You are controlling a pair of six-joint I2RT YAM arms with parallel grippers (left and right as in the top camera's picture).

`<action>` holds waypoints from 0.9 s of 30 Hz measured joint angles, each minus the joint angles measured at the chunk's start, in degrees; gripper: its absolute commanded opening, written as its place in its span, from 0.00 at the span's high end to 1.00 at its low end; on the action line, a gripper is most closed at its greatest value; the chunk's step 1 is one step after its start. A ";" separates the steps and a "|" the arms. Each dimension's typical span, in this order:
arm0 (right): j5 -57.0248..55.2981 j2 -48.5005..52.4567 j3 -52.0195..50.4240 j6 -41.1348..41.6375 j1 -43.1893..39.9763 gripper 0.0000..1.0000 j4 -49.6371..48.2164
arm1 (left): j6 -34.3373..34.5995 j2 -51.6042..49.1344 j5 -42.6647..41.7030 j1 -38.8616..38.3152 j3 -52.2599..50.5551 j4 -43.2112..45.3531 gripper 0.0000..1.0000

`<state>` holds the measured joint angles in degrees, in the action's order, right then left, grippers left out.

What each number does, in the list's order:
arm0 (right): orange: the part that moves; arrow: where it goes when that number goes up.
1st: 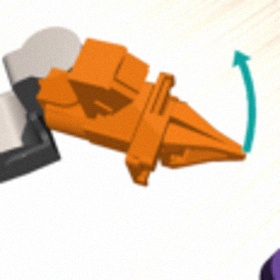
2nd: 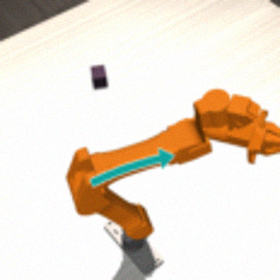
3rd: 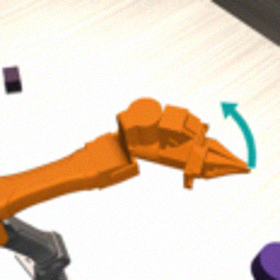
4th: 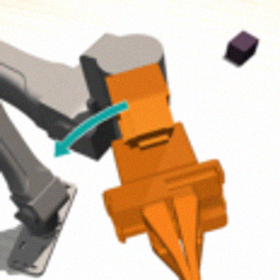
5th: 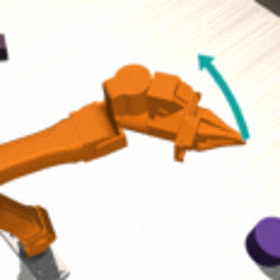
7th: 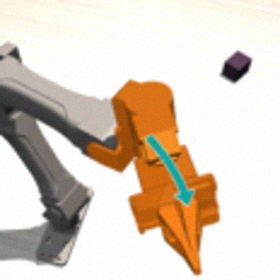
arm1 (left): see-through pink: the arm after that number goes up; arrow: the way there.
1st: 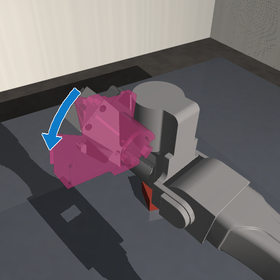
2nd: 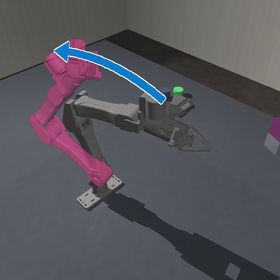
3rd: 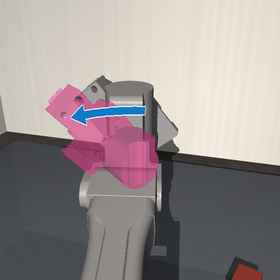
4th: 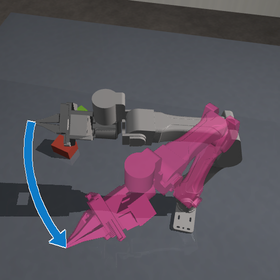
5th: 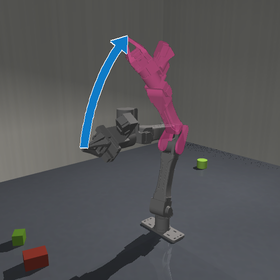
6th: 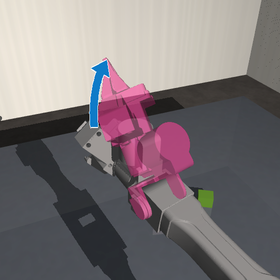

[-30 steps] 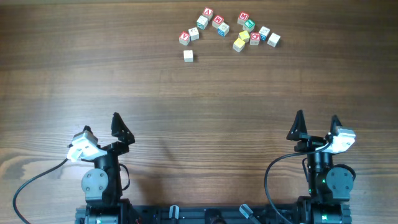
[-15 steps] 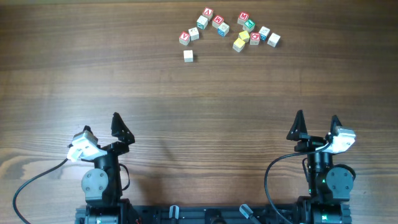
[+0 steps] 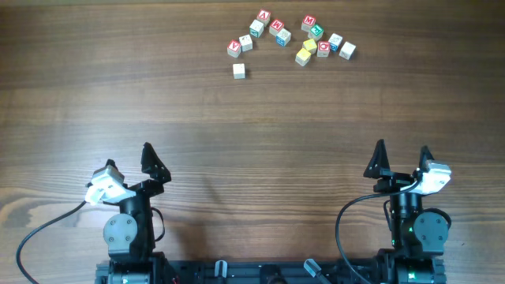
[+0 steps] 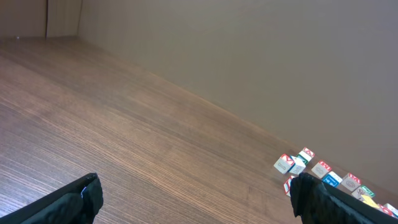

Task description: Form a horizontal line

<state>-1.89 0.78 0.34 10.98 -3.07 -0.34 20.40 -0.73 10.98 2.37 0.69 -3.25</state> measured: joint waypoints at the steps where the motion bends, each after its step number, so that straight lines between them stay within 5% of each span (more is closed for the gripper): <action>1: 0.00 0.00 0.00 0.00 0.00 0.00 -0.02 | 0.00 0.00 0.00 0.00 0.00 0.00 0.00; 17: 0.00 0.00 0.00 0.00 0.00 0.00 0.00 | 0.02 0.00 -0.87 0.00 0.00 0.66 0.00; 27: 0.00 0.02 0.00 0.00 0.00 0.00 -0.02 | 0.00 -0.92 -15.28 0.00 6.32 -1.62 0.00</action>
<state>-1.89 0.80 0.34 10.98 -3.07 -0.36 20.40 -1.65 -4.29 2.37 7.01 -4.86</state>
